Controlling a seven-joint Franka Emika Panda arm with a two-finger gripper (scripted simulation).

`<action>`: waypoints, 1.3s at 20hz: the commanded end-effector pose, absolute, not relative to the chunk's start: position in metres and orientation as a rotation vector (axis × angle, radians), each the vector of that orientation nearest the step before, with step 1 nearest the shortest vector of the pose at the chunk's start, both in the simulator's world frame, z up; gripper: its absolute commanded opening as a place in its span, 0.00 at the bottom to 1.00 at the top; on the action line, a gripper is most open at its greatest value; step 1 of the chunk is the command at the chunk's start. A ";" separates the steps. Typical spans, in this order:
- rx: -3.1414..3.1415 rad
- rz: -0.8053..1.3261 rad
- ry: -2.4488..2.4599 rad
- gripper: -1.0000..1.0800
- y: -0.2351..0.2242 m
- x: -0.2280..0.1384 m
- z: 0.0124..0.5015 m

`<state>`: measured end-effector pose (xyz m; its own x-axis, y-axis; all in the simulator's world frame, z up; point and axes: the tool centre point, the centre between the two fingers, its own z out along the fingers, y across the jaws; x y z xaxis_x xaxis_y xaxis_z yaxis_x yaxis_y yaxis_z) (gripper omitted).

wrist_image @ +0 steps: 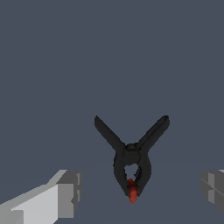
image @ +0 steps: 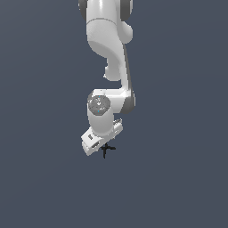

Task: Pick up the object and move it to a goal position.

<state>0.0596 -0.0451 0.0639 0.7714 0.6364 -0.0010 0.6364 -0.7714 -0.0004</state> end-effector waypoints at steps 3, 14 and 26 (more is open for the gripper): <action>-2.957 0.001 -1.062 0.96 -0.045 0.060 0.061; -2.954 0.000 -1.069 0.96 -0.045 0.059 0.016; -2.954 0.000 -1.070 0.00 -0.045 0.060 0.014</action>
<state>0.0599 -0.0449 0.0135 0.7682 0.6402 -0.0004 0.6402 -0.7682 -0.0001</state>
